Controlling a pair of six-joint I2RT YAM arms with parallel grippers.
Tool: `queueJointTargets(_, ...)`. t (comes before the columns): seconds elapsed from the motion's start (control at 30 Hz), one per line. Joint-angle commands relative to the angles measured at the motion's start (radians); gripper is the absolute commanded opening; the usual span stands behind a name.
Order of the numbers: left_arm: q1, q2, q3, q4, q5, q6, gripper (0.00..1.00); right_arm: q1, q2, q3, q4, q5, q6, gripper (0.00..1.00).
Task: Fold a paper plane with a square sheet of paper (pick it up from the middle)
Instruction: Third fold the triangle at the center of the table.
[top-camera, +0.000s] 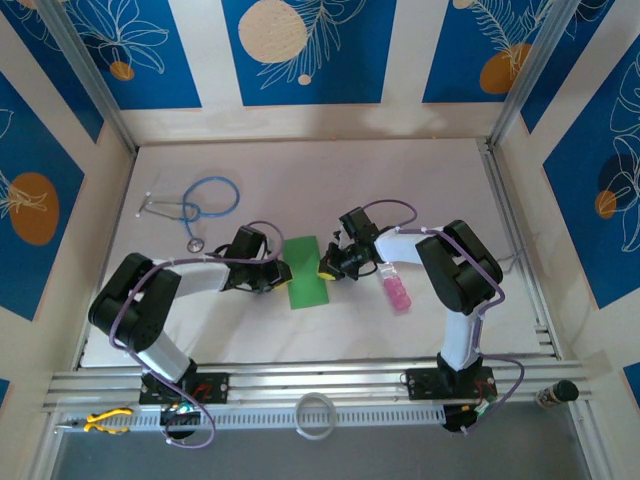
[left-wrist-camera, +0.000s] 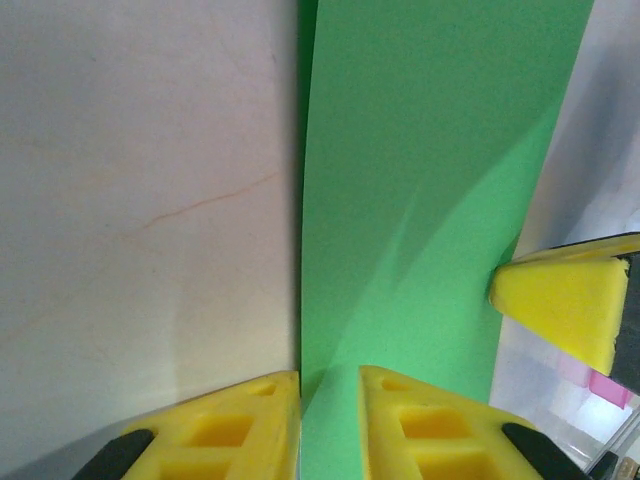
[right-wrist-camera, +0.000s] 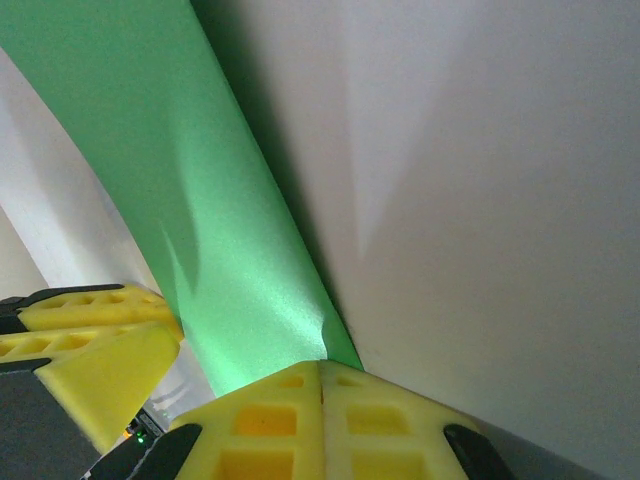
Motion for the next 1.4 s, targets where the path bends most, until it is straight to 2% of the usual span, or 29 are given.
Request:
queueJointTargets(0.0, 0.006, 0.01, -0.013, 0.076, 0.01, -0.003, 0.23, 0.01, 0.036, -0.043, -0.099, 0.059, 0.014, 0.04)
queueJointTargets(0.5, 0.013, -0.008, -0.02, 0.07, 0.005, -0.003, 0.17, 0.011, 0.036, -0.039, -0.103, 0.06, 0.014, 0.04)
queueJointTargets(0.6, 0.013, -0.015, -0.025, 0.071, 0.0, -0.004, 0.19, 0.011, 0.036, -0.038, -0.104, 0.06, 0.014, 0.04)
queueJointTargets(0.8, 0.021, -0.024, -0.036, 0.091, -0.003, -0.001, 0.31, 0.012, 0.033, -0.035, -0.105, 0.059, 0.014, 0.04)
queueJointTargets(0.93, 0.024, -0.021, 0.003, 0.034, -0.049, 0.055, 0.32, 0.012, 0.036, -0.034, -0.105, 0.059, 0.015, 0.04)
queueJointTargets(1.37, 0.035, 0.015, -0.019, 0.157, 0.031, -0.02, 0.29, 0.016, 0.03, -0.024, -0.117, 0.064, 0.014, 0.04)
